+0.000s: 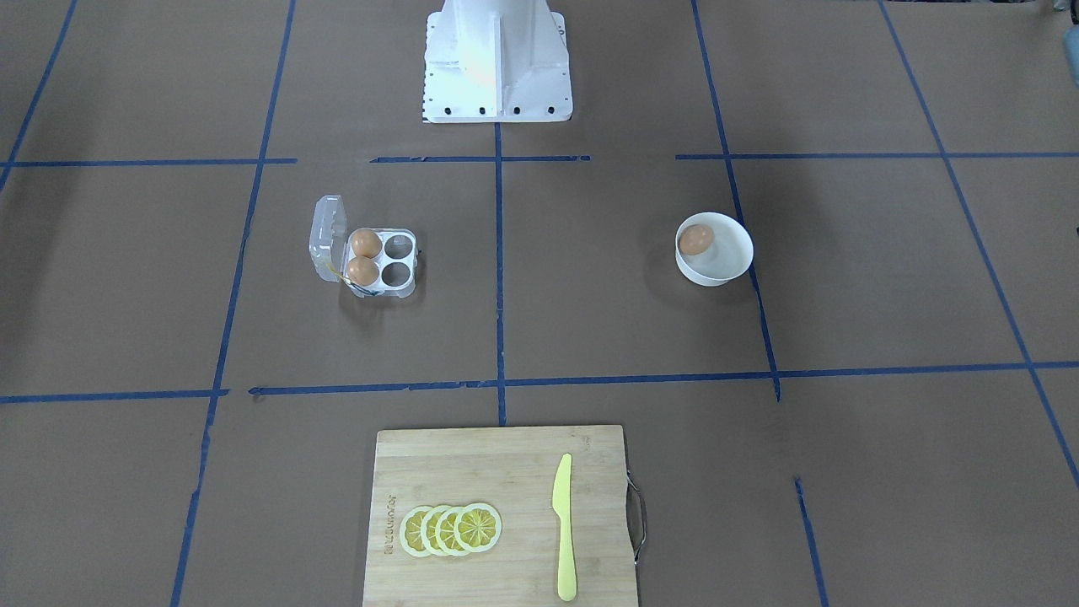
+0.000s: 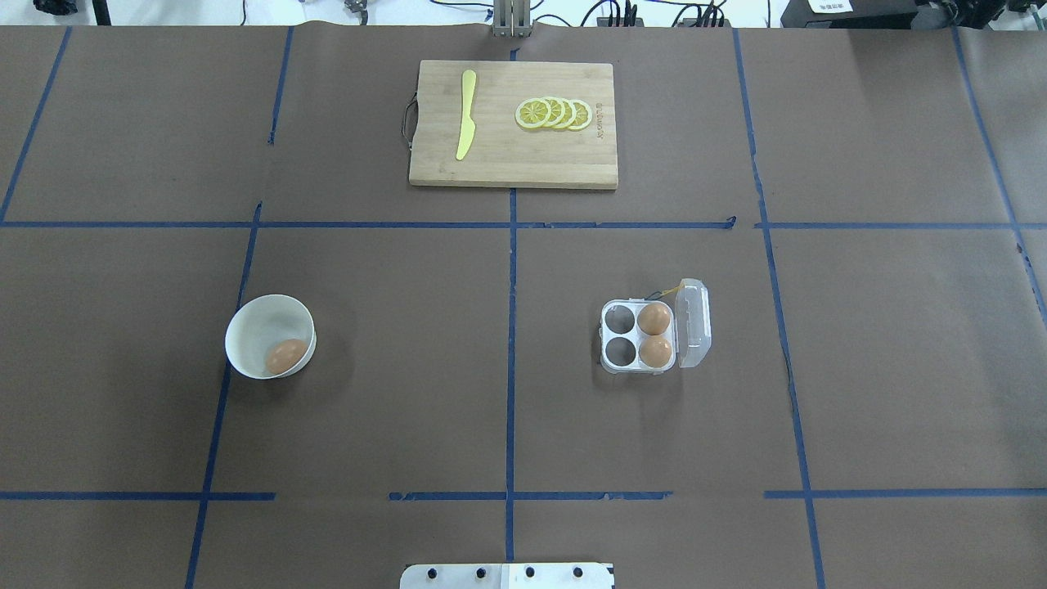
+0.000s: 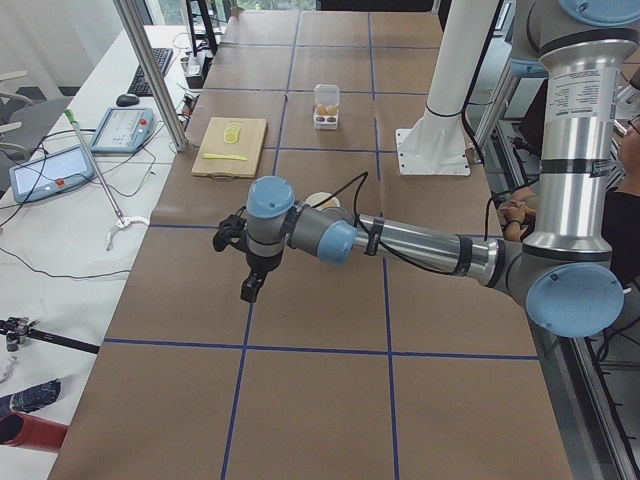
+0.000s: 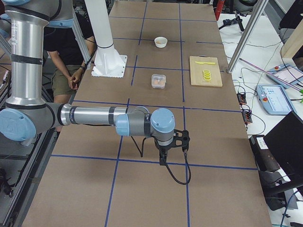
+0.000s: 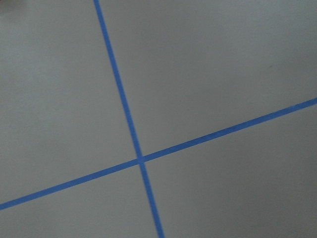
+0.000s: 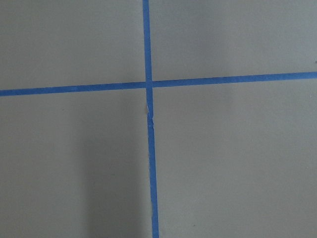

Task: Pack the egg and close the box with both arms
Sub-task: 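Move the left arm from rest toward the white bowl, then lower the left gripper into the white bowl around the brown egg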

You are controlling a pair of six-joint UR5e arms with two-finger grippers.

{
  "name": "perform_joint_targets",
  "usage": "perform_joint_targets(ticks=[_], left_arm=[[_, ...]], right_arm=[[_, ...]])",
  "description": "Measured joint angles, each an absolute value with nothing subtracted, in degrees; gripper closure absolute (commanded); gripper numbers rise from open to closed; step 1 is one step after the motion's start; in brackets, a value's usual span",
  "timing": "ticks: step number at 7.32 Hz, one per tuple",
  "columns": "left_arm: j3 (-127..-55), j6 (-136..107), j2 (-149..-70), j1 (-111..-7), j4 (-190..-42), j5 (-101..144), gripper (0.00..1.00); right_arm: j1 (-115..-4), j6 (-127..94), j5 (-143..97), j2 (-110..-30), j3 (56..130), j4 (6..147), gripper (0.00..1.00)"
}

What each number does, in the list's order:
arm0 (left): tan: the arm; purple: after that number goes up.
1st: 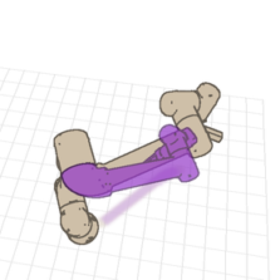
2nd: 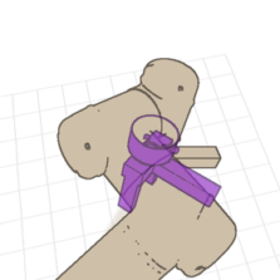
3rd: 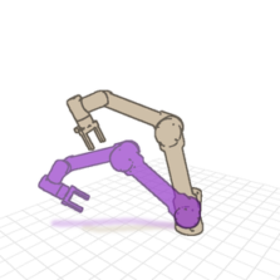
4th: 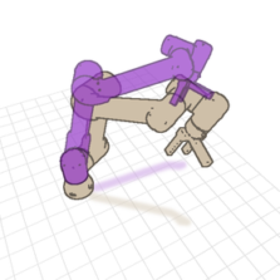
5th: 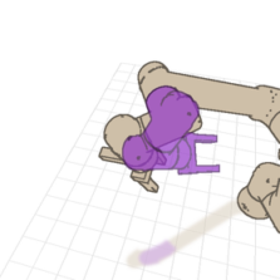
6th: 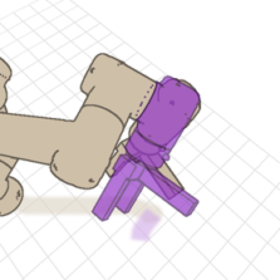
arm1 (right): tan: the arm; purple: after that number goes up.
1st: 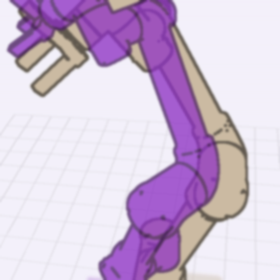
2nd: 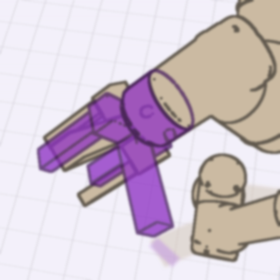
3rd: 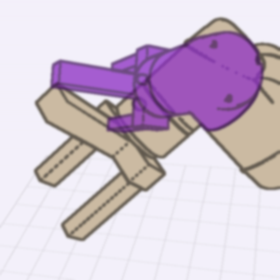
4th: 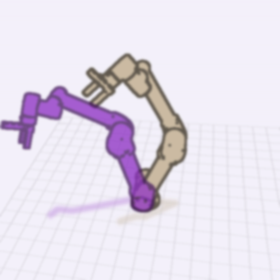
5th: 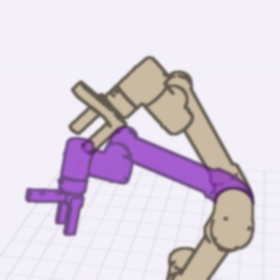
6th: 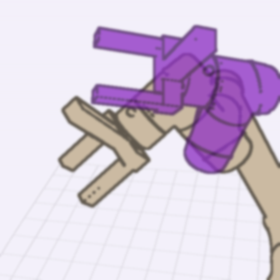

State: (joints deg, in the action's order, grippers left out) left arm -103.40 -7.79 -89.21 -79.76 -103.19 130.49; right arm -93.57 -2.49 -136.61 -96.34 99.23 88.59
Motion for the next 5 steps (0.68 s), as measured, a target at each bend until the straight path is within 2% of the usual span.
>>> perform_joint_targets(ticks=[5], left_arm=[[-113.95,-52.33,-87.96,-55.4,-116.85,125.97,0.07]], right_arm=[[-93.52,-2.56,-136.9,-96.87,100.5,88.12,0.0]])
